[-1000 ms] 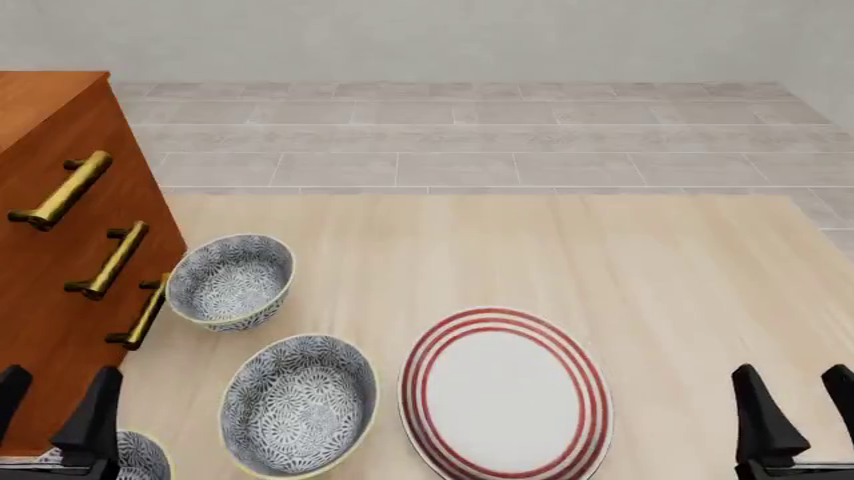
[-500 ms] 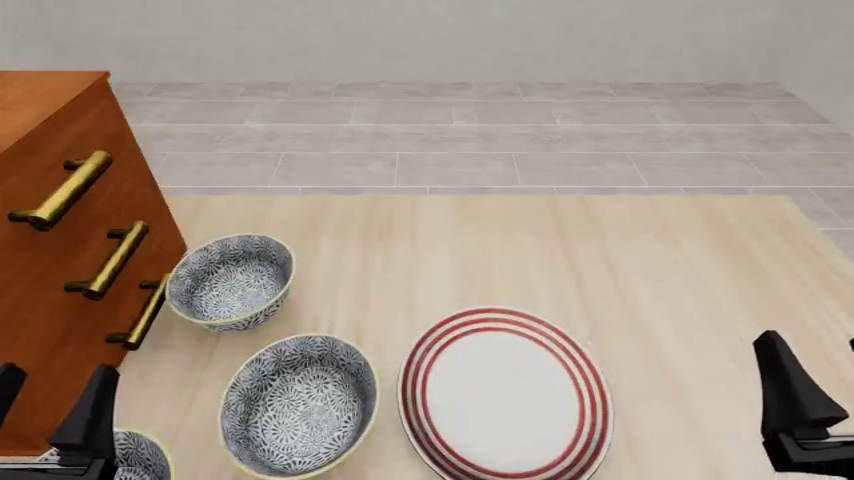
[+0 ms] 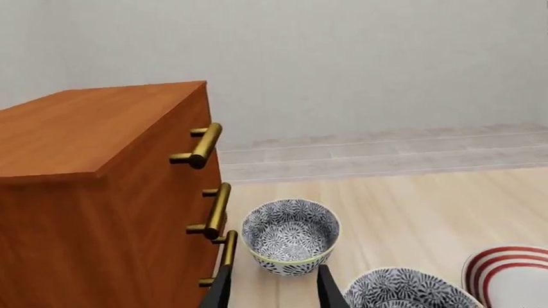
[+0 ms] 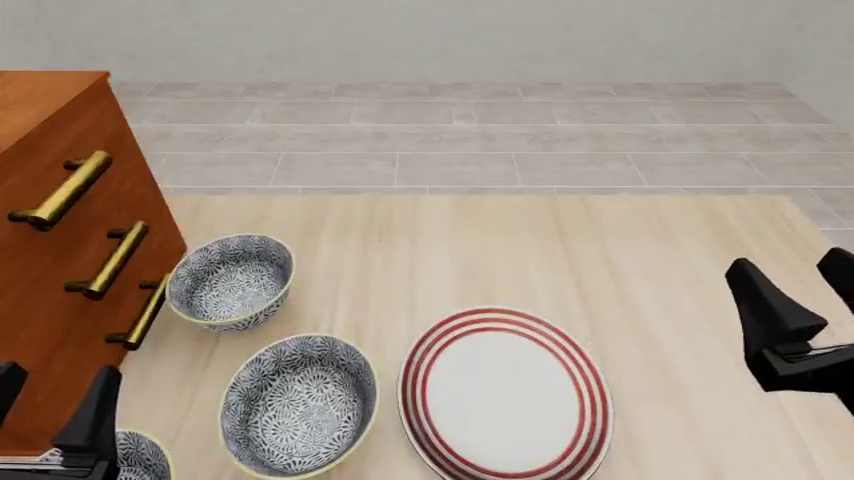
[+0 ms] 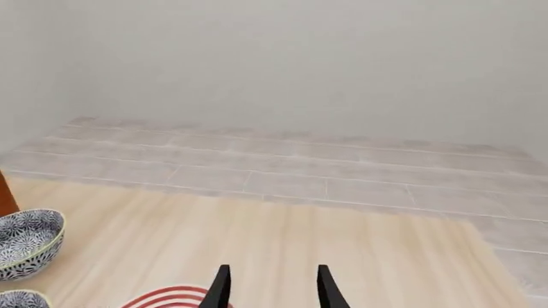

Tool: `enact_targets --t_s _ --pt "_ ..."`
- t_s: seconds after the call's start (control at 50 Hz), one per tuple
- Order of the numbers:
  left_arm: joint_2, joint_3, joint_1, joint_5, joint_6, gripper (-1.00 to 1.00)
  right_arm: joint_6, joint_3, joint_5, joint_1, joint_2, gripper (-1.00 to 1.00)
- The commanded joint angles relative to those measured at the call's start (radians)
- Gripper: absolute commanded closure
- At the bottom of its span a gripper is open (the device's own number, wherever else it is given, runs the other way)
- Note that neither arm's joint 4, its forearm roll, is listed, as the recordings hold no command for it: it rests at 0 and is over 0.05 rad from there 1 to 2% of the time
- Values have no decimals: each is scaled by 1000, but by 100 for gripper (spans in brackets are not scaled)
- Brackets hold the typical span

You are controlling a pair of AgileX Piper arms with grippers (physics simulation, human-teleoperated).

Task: Pick up the bowl and put it in the front on the plate.

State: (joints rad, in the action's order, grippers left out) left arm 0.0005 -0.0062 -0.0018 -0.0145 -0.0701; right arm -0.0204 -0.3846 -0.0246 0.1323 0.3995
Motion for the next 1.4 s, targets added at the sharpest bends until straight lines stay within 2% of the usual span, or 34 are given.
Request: enact_targets --t_s 0.02,0.26,0.44,0.48,0.52,0.88,1.0,1.04,1.14,1.3,1.4 --pt "0 3 -4 0 -14 -100 -23 -109 30 94 176 -100" --pt "0 4 -15 -1 -24 -100 -22 -225 27 159 303 -100" --pt "0 4 -21 -11 -41 -100 -51 -306 15 229 407 -100" --pt "0 4 -21 -12 -44 -100 -28 -324 12 255 436 -100" --pt "0 4 -22 -12 -42 -100 -38 -338 10 254 453 -100" --pt "0 4 -23 -6 -26 -100 -34 -505 -75 366 618 -100" --pt "0 4 -25 -8 -28 -100 -58 -592 -128 398 672 -100" --pt "0 5 -23 -7 -30 -100 -41 -615 -141 408 685 -100" --pt "0 5 -24 -7 -28 -100 -51 -641 -147 420 718 -100" --pt "0 5 -20 -8 -25 -100 -23 -717 -172 460 792 -100" --pt "0 4 -21 -16 -29 -100 -25 -729 -165 465 815 -100"
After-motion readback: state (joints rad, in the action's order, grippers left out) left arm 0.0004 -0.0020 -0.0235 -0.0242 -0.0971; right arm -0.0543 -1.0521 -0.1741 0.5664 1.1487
